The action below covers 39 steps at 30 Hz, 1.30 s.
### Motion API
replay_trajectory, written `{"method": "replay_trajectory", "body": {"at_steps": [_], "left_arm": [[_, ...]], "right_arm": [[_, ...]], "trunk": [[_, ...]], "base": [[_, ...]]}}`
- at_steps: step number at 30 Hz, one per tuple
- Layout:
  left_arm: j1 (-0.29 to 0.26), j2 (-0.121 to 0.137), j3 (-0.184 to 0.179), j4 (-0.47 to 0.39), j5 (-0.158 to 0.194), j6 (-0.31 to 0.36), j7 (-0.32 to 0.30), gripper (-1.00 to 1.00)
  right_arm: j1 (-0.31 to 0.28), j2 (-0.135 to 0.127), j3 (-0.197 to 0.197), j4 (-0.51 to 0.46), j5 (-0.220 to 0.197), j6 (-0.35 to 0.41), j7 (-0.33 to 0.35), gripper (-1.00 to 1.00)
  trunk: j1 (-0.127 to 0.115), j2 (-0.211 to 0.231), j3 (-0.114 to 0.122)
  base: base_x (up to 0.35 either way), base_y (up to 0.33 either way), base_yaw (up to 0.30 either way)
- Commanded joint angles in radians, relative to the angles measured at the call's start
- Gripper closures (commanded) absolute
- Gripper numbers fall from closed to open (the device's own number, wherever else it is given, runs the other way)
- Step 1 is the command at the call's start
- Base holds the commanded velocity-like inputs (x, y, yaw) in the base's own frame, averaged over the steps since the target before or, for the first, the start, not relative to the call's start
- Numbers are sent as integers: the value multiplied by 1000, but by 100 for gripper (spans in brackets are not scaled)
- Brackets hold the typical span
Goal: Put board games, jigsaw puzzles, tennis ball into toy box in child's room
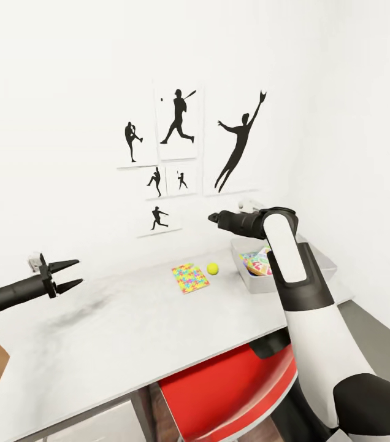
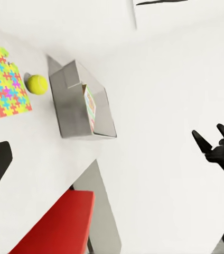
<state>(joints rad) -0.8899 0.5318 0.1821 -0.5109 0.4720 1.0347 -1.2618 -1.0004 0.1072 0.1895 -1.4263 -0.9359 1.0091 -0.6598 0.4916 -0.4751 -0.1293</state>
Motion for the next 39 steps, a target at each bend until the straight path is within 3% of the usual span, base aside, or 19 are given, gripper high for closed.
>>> {"method": "replay_trajectory", "body": {"at_steps": [1,4,8,13,19,21,27,39], "left_arm": [[7,10,0,-8,0,6,-16,-100],[31,39,0,-18,0,6,-59,-100],[60,84,1,-30,0,5,-137,-100],[68,116,0,-36,-1,3,-188,-100],[70,119,-5,-37,-1,1,-198,-100],[71,119,-26,-38,-1,1,-199,-100],[71,119,-61,-41,0,-11,-203,-100],[71,119,-65,-41,1,-15,-203,-100]], "right_arm": [[-1,2,2,-1,-10,3,-30,-100],[-2,12,4,3,-12,4,-87,-100],[-9,67,3,41,-16,8,-189,-100],[-66,67,1,197,-23,7,-248,-100],[-160,67,-1,409,-26,-4,-260,-100],[-186,67,-2,459,-32,-13,-262,-100],[-203,67,3,475,-41,-23,-264,-100],[-204,67,5,473,-41,-45,-264,-100]], "trunk": [[1,-2,-2],[1,-2,-2],[1,-2,-2],[1,-2,-2],[1,-2,-2],[1,-2,-2],[1,-2,-2],[1,-2,-2]], "base": [[0,0,0],[0,0,0],[0,0,0],[0,0,0],[0,0,0],[0,0,0],[-16,8,1],[-90,75,228]]}}
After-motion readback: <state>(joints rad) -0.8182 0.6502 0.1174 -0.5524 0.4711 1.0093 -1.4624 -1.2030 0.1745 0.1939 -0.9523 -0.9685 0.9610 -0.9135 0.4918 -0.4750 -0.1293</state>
